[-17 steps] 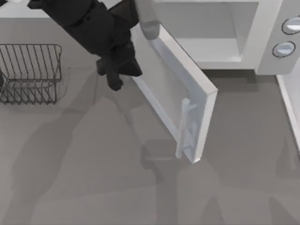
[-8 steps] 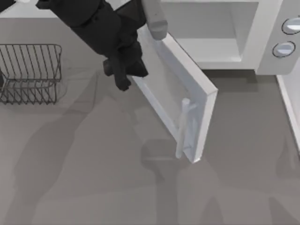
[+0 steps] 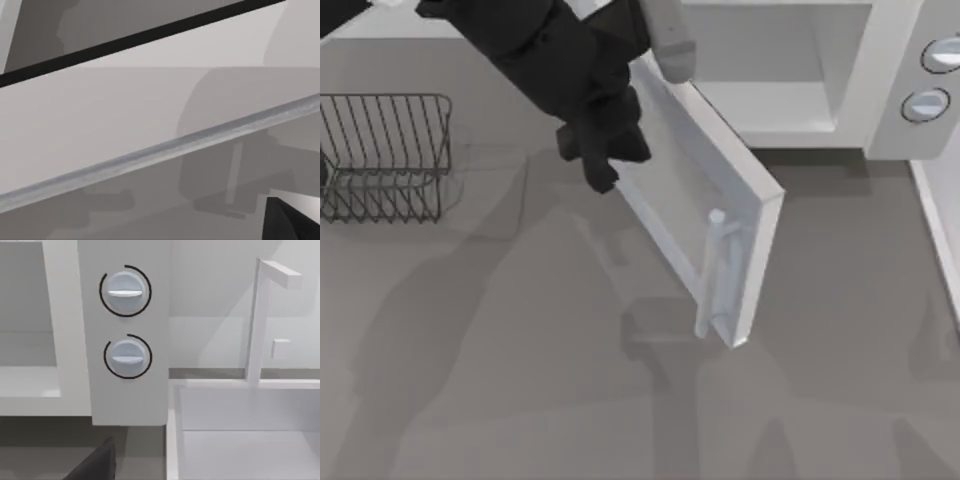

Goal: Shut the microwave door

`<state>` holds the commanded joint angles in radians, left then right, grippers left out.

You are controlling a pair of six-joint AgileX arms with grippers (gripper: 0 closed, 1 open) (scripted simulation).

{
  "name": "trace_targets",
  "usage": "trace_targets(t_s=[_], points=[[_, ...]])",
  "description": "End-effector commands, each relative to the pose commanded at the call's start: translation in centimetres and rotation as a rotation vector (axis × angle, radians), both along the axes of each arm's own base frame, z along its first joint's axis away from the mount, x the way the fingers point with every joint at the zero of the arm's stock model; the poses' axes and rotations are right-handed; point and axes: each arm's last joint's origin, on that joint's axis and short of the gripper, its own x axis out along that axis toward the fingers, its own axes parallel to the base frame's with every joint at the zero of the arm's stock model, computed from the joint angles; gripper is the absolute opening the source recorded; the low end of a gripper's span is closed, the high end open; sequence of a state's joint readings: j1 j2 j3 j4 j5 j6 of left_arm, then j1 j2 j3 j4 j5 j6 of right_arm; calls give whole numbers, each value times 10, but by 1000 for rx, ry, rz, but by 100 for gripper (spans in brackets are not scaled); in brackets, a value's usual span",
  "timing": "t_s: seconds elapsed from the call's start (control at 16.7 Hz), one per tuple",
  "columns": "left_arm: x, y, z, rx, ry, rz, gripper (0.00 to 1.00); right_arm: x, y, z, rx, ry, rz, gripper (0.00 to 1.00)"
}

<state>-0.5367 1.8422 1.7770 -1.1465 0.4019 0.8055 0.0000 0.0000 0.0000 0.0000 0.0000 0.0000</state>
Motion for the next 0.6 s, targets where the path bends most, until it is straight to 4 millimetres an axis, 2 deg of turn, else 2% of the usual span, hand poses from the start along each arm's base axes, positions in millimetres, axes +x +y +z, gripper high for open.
trace_targets(t_s=[0.24,0.6], points=[[0,-15,-2,4,6,1,0,0,0,0,0,0,0,100],[0,-18,0,-2,2,3,0,0,0,0,0,0,0,100]])
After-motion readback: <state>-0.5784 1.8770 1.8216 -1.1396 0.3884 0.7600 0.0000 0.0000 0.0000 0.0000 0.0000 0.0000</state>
